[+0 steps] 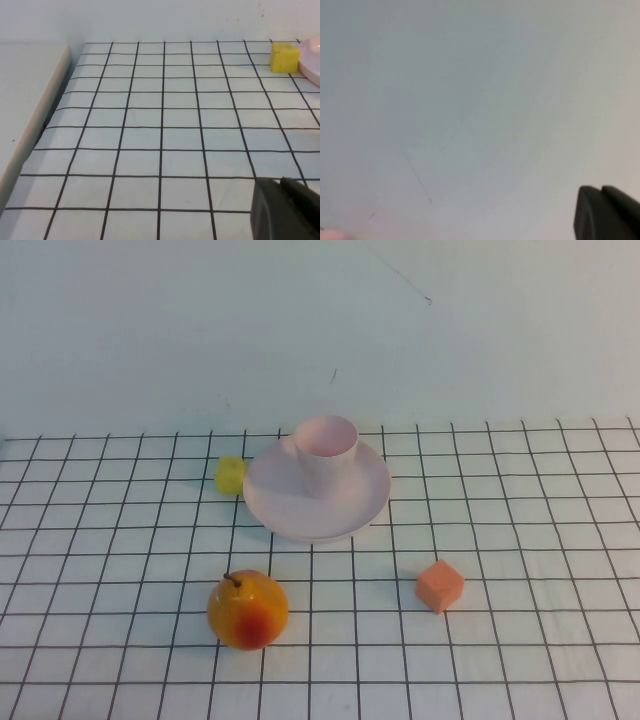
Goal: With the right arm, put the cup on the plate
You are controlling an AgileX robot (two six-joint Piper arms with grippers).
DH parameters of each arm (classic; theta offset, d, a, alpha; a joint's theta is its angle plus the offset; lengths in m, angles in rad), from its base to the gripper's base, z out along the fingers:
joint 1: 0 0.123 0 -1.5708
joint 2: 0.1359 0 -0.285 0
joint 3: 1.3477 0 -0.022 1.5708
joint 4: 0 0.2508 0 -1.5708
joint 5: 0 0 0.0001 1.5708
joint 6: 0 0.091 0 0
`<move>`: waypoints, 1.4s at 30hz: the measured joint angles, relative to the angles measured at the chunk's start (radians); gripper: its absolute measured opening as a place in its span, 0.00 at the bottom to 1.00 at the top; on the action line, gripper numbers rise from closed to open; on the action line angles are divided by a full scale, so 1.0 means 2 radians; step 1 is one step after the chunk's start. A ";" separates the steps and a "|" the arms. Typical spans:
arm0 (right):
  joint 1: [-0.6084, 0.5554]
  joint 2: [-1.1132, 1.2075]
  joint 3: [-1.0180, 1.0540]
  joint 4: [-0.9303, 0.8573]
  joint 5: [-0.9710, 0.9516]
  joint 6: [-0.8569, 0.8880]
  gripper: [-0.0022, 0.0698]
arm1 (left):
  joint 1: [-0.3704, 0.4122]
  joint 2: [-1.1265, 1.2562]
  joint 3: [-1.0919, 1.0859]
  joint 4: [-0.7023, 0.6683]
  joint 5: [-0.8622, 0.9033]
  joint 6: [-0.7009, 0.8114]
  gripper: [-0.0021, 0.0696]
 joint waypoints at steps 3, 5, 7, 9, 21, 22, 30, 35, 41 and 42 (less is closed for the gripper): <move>-0.037 -0.056 0.112 0.035 -0.041 0.000 0.03 | 0.000 0.000 0.000 0.000 0.000 0.000 0.02; -0.064 -0.095 0.189 0.046 -0.052 0.000 0.03 | 0.000 0.000 0.000 0.000 0.000 0.000 0.02; -0.094 -0.134 0.261 0.049 -0.063 0.000 0.03 | 0.000 0.000 0.000 0.000 0.000 0.000 0.02; -0.122 -0.175 0.322 0.045 -0.082 0.000 0.03 | 0.000 0.000 0.000 0.000 0.000 0.000 0.02; -0.245 -0.348 0.584 0.038 -0.151 0.000 0.03 | 0.000 0.000 0.000 0.000 0.000 0.000 0.03; -0.248 -0.354 0.599 0.038 -0.151 0.000 0.03 | 0.000 0.000 0.000 0.000 0.000 0.000 0.03; -0.252 -0.387 0.631 0.033 -0.076 0.000 0.03 | 0.000 0.000 0.000 0.000 0.000 0.000 0.03; -0.252 -0.389 0.631 0.033 -0.064 0.006 0.03 | 0.000 0.000 0.000 0.000 0.000 0.000 0.03; -0.252 -0.389 0.631 0.033 -0.063 0.016 0.03 | 0.000 0.000 0.000 0.000 0.000 0.000 0.03; -0.252 -0.389 0.631 0.033 -0.063 0.017 0.03 | 0.000 0.000 0.000 0.000 0.000 0.000 0.03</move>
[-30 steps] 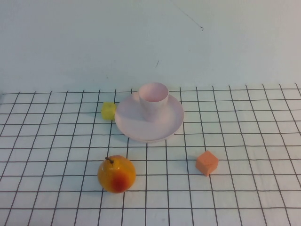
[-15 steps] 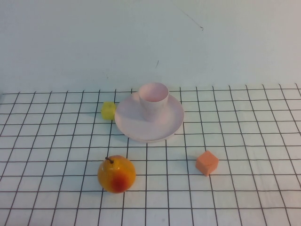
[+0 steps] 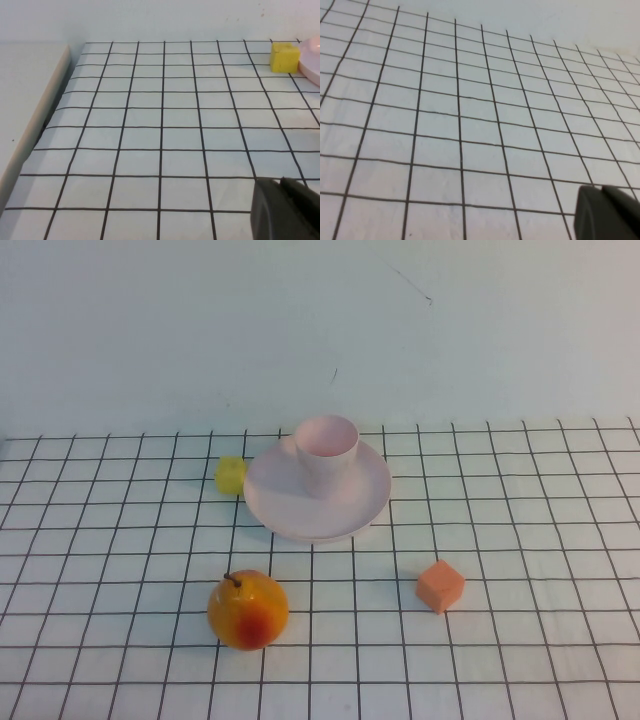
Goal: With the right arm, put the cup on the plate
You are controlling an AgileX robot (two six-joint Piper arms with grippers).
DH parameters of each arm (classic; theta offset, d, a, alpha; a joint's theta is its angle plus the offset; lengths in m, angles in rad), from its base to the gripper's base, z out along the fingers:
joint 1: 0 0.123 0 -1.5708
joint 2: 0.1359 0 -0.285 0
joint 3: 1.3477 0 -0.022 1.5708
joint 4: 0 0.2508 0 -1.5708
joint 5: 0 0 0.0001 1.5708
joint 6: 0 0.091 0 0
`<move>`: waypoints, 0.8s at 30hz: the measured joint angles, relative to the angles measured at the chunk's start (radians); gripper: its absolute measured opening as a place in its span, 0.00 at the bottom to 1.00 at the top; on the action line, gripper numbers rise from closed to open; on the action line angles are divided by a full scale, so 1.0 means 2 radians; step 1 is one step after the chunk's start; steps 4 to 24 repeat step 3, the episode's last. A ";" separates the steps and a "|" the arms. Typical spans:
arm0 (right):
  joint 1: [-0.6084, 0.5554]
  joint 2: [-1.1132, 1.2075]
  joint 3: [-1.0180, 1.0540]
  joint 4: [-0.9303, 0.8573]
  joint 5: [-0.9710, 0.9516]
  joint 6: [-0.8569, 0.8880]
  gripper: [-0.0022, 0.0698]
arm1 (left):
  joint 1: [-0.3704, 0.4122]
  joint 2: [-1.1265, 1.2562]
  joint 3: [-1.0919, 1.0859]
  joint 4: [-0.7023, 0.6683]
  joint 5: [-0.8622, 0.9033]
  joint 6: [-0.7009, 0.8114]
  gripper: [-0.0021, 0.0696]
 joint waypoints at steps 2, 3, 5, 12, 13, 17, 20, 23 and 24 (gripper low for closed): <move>0.000 0.000 0.000 0.000 0.000 0.002 0.03 | 0.000 0.000 0.000 0.000 0.000 0.000 0.03; 0.000 0.000 0.000 0.000 0.000 0.002 0.03 | 0.000 0.000 0.000 0.000 0.000 0.000 0.03; 0.000 0.000 0.000 0.000 0.000 0.002 0.03 | 0.000 0.000 0.000 0.000 0.000 0.000 0.03; 0.000 0.000 0.000 0.000 0.000 0.002 0.03 | 0.000 0.000 0.000 0.000 0.000 0.000 0.03; 0.000 0.000 0.000 0.000 0.000 0.002 0.03 | 0.000 0.000 0.000 0.000 0.000 0.000 0.03; 0.000 0.000 0.000 0.000 0.000 0.002 0.03 | 0.000 0.000 0.000 0.000 0.000 0.000 0.03; 0.000 0.000 0.000 0.000 0.000 0.002 0.03 | 0.000 0.000 0.000 0.000 0.000 0.000 0.03; 0.000 0.000 0.000 0.000 0.000 0.002 0.03 | 0.000 0.000 0.000 0.000 0.000 0.000 0.03; 0.000 0.000 0.000 0.000 0.000 0.002 0.03 | 0.000 0.000 0.000 0.000 0.000 0.000 0.03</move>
